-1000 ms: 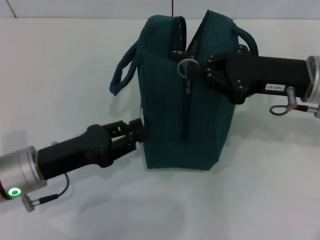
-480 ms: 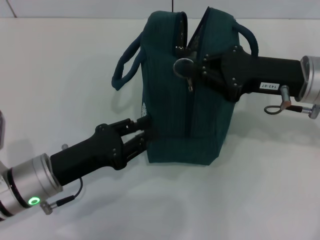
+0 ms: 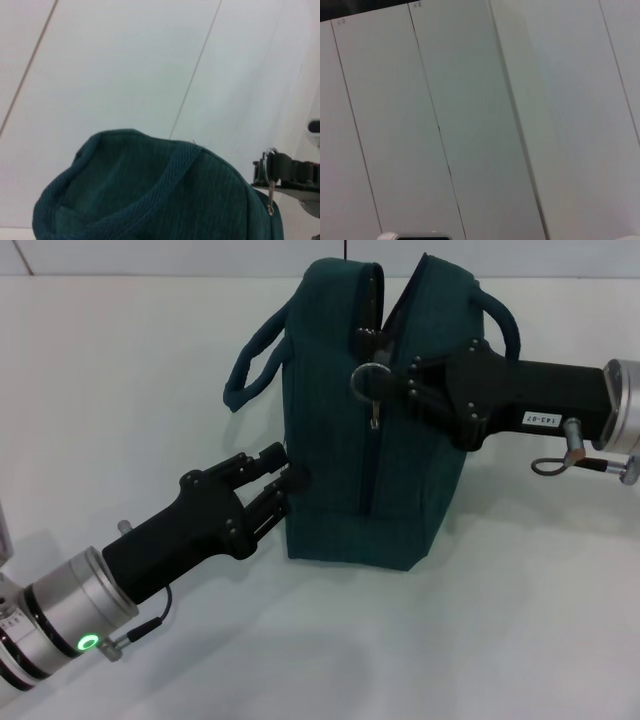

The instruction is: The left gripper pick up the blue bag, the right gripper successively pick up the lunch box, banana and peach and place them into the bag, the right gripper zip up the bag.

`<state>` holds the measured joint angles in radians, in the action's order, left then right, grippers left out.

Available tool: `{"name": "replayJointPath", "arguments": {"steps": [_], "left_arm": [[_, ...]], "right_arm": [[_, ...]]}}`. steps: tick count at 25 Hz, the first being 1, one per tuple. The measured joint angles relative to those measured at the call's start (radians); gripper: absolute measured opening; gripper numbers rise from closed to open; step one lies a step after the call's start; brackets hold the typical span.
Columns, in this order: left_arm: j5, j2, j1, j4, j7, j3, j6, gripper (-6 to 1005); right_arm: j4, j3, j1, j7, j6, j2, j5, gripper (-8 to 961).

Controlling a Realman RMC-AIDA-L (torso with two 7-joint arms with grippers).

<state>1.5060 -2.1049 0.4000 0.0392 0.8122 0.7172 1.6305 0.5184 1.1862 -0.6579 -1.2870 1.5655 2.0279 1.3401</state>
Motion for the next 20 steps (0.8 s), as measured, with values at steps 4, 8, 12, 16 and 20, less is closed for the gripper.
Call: {"name": "replayJointPath", "arguments": {"steps": [4, 8, 12, 16, 20], "left_arm": [[0.003, 0.000, 0.010, -0.004, -0.003, 0.002, 0.000, 376], [0.010, 0.003, 0.031, -0.015, 0.002, 0.036, 0.012, 377], [0.010, 0.004, 0.041, -0.015, 0.008, 0.045, 0.022, 377], [0.009, 0.003, 0.054, -0.022, 0.019, 0.045, 0.012, 416], [-0.002, -0.002, 0.058, -0.037, 0.004, 0.038, -0.011, 567]], "right_arm": [[0.000, 0.003, -0.002, 0.000, -0.003, 0.000, 0.000, 18], [0.000, 0.004, -0.004, 0.000, -0.006, 0.000, -0.002, 18], [0.000, 0.004, -0.003, 0.005, -0.007, -0.002, -0.005, 18], [0.000, 0.004, -0.004, 0.016, -0.008, -0.002, -0.005, 18], [0.000, 0.004, -0.002, 0.023, -0.008, -0.001, -0.007, 18]]}}
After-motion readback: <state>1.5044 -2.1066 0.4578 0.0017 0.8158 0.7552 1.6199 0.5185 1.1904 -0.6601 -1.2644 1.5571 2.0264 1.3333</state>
